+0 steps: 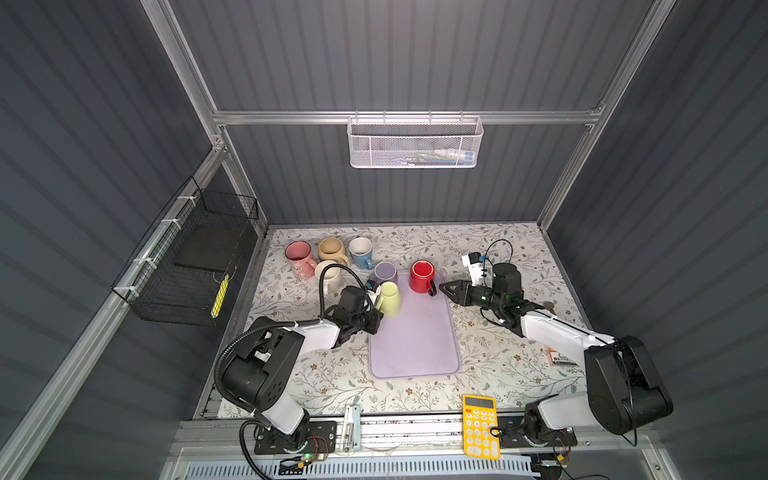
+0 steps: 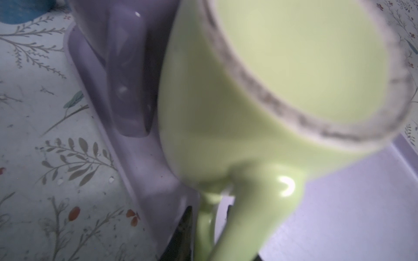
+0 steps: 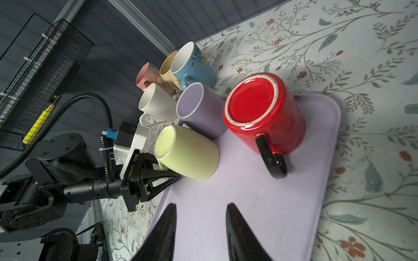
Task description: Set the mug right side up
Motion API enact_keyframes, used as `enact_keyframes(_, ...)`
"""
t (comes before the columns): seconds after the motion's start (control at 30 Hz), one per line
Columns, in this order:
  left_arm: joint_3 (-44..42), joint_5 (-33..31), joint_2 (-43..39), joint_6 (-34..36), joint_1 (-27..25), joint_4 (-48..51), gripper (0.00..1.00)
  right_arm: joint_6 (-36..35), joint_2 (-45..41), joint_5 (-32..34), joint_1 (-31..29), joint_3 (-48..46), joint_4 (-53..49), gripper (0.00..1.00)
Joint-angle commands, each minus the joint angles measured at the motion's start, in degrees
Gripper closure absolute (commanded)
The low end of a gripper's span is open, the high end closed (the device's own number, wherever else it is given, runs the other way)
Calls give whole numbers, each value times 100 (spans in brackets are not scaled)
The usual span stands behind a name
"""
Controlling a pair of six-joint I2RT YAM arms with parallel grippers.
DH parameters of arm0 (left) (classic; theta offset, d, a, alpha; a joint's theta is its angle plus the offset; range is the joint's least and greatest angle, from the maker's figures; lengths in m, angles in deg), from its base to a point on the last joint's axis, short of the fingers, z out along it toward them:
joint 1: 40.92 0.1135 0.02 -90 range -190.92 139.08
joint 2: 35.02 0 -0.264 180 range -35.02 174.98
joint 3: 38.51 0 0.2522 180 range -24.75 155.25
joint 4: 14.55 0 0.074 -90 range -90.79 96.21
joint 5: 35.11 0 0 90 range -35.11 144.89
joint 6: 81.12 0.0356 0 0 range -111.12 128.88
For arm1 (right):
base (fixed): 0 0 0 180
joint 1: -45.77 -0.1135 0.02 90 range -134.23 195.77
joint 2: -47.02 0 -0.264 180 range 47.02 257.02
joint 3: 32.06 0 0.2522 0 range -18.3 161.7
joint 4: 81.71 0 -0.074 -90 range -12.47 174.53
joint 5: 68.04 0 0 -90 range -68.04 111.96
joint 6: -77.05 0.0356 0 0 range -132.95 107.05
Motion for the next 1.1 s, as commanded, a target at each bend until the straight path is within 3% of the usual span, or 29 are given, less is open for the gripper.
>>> enact_keyframes(0.0,-79,21,103,-72,-14,-45,71,6,29,31,23,-90,84,62)
enact_keyframes(0.3,34,-300,215,-69,-180,109,69,9,0,37,23,-145,139,62)
enact_keyframes(1.07,125,-242,-380,30,-217,256,94,4,-62,89,23,-219,156,62)
